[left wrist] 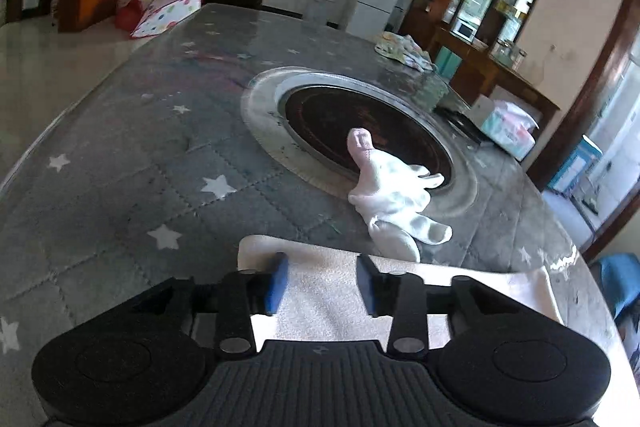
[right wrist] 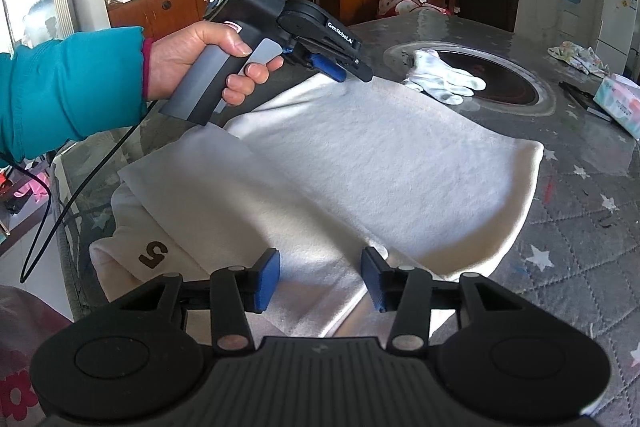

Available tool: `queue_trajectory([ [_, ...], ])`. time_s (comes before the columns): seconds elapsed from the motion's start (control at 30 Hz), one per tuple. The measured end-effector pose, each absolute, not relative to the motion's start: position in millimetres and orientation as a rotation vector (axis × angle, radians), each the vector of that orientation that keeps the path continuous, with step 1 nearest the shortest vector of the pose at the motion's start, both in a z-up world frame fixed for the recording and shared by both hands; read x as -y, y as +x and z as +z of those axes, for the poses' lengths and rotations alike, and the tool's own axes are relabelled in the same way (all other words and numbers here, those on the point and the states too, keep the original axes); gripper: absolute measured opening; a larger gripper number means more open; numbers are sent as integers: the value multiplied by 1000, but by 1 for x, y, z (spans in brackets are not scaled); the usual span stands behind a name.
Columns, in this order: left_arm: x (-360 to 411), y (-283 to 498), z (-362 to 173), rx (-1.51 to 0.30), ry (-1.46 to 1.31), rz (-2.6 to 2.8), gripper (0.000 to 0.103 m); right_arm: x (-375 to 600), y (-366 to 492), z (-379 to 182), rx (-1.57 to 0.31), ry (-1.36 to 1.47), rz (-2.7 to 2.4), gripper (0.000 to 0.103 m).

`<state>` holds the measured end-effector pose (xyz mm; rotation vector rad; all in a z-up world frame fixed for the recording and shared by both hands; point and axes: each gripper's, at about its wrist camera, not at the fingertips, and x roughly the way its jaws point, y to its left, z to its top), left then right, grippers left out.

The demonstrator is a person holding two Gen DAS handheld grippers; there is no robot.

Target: Fold clothes

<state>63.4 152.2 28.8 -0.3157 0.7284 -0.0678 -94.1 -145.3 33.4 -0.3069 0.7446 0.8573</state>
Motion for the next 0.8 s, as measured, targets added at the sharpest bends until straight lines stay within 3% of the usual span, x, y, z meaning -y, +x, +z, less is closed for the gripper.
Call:
queue_trajectory([
  [0.37,-118,-52,60,-695,-16,-268,52,152,-111,43,-713,-392,840,45],
  [0.8,-78,-165,38,-664,255,-309,58,153,-139,46,-663,-473,841,44],
])
